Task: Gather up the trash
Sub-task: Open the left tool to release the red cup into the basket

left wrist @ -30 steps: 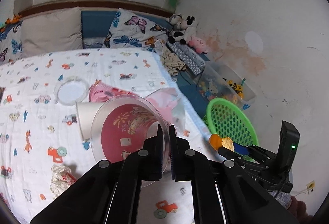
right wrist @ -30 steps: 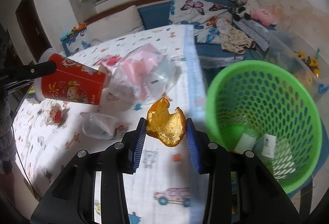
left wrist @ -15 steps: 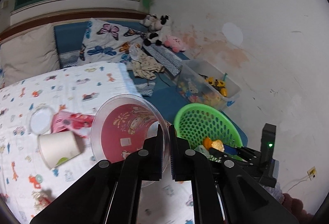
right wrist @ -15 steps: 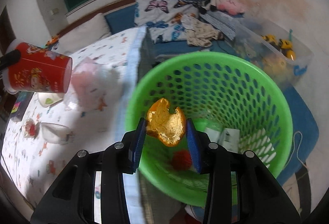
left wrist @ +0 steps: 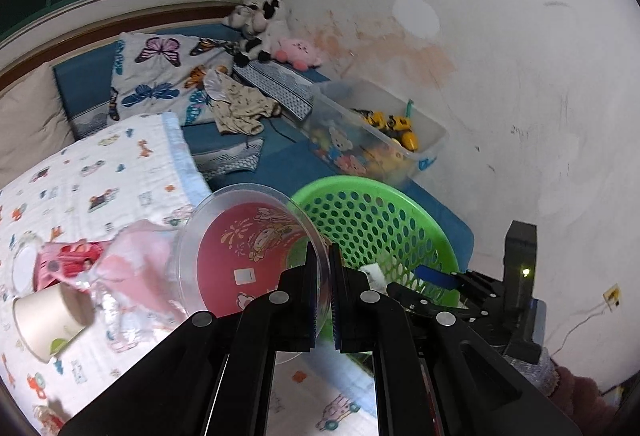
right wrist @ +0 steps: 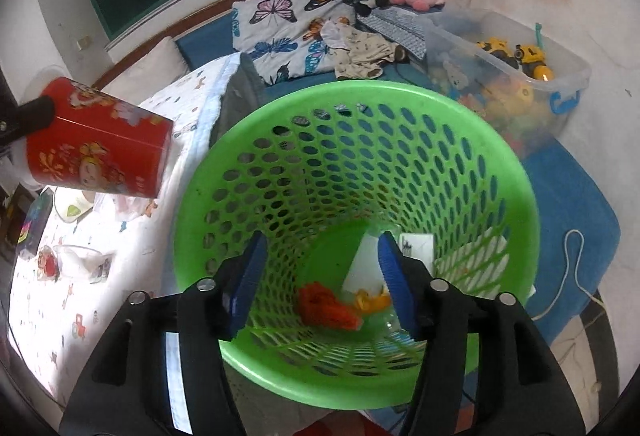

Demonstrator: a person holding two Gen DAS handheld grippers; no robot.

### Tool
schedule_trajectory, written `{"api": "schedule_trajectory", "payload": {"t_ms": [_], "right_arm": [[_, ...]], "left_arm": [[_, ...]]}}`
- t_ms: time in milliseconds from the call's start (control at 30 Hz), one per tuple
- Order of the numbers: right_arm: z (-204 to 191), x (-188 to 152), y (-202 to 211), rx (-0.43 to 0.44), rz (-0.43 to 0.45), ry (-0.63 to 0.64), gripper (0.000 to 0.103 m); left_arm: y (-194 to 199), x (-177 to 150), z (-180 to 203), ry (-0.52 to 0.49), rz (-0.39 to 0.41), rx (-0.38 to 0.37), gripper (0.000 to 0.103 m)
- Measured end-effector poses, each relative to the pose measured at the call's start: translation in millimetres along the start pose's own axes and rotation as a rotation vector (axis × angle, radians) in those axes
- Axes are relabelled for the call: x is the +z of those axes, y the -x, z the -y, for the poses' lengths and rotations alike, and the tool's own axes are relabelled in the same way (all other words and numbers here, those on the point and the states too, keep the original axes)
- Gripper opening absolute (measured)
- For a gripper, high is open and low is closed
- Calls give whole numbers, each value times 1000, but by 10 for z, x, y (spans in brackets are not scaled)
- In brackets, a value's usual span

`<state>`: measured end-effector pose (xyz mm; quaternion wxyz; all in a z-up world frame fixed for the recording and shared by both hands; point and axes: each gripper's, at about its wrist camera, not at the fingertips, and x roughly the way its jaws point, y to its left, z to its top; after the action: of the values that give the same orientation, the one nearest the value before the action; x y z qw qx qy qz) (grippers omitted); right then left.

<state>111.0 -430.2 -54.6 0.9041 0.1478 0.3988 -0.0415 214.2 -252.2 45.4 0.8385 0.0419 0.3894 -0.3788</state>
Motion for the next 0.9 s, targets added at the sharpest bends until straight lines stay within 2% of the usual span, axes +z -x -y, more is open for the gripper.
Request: {"api": "schedule_trajectory", "payload": {"t_ms": [333,800,867,900], "right_arm": [[321,-123,133,-21,11,-85,60],[410,-193,181,-18,13,-120,61],[407,-186,186,-16,14,-119,61],[395,-186,195,-15,16,-119,61]], "left_arm": [[-543,-24,360,-67,-76,-17,6],[-819,-180,441,-76,-157,-42,10],[-808,-186,416,-63,-170,-57,21],[-794,-188,406,-57,-167,-53,41]]}}
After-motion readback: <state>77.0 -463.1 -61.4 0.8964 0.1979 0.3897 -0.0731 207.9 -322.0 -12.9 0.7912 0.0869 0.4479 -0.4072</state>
